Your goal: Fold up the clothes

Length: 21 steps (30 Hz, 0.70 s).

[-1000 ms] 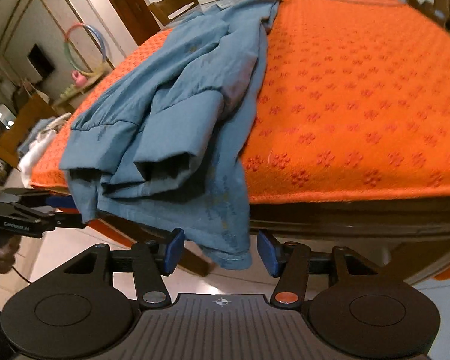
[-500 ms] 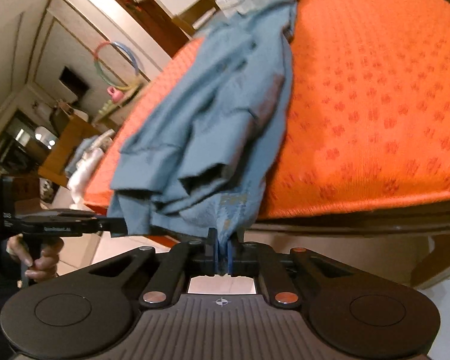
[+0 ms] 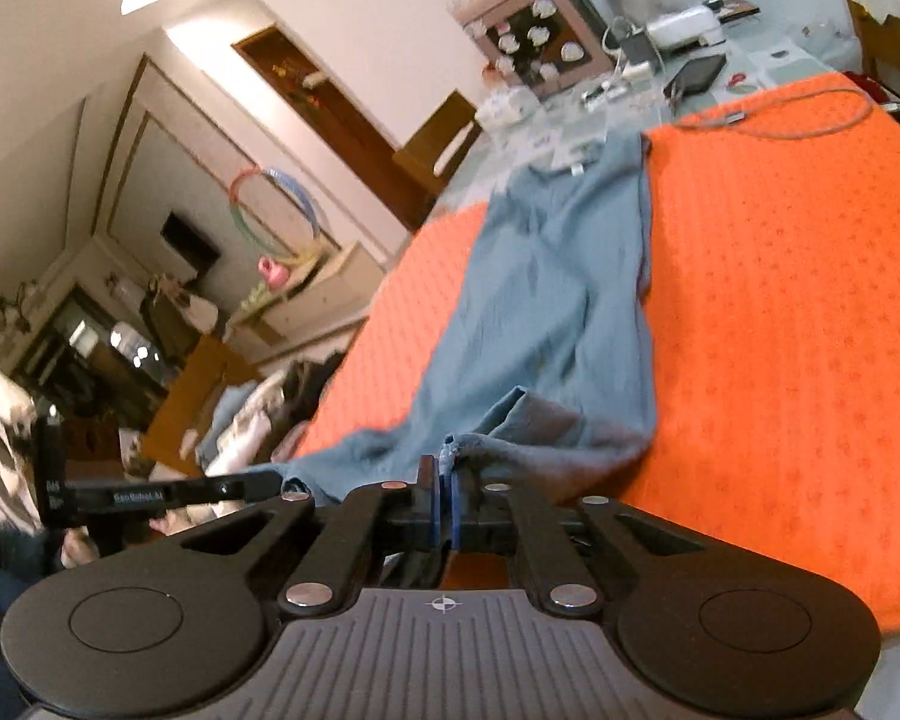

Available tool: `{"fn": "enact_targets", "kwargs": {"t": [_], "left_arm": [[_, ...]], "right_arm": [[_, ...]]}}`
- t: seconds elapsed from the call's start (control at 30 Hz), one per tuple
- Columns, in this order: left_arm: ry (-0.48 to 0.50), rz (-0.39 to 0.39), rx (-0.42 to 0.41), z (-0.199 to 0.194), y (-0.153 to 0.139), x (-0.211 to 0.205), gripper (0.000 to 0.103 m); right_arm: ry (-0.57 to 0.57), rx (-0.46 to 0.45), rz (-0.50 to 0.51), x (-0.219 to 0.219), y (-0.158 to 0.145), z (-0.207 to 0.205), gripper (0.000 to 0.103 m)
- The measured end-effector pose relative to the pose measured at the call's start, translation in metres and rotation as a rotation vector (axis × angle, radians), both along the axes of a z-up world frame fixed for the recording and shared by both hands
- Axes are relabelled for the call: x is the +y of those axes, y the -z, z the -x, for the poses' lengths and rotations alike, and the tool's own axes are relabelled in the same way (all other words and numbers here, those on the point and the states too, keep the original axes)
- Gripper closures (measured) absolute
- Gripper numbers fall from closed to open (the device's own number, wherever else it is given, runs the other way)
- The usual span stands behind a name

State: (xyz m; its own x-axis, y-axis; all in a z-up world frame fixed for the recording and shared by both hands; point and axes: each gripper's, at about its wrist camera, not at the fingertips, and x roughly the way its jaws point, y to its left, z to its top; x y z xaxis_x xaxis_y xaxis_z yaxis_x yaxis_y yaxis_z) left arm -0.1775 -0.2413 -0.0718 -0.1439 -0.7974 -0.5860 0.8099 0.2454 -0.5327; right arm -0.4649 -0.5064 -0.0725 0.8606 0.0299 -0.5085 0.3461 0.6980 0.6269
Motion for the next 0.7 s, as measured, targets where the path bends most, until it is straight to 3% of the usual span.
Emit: {"fn": "enact_targets", "kwargs": {"t": [0.33,0.57,0.63,0.7], "left_arm": [[-0.175,0.033,-0.075,-0.047,-0.022,-0.081,0.1],[-0.315,-0.098,-0.086,-0.099,0.026,-0.146,0.099],[-0.347,-0.128,-0.074,-0.11,0.04,-0.156,0.099],[-0.364,-0.143,-0.056,-0.117,0.045,-0.159,0.089]], "right_arm": [[0.073,-0.016,-0.016,-0.093,-0.015,-0.066,0.098],[0.123,0.149,-0.077,-0.156,0.025,-0.135,0.096],[0.109,0.189,-0.043,-0.162,0.035,-0.15,0.091],[0.105,0.237,0.008,-0.164,0.038,-0.159,0.081]]}}
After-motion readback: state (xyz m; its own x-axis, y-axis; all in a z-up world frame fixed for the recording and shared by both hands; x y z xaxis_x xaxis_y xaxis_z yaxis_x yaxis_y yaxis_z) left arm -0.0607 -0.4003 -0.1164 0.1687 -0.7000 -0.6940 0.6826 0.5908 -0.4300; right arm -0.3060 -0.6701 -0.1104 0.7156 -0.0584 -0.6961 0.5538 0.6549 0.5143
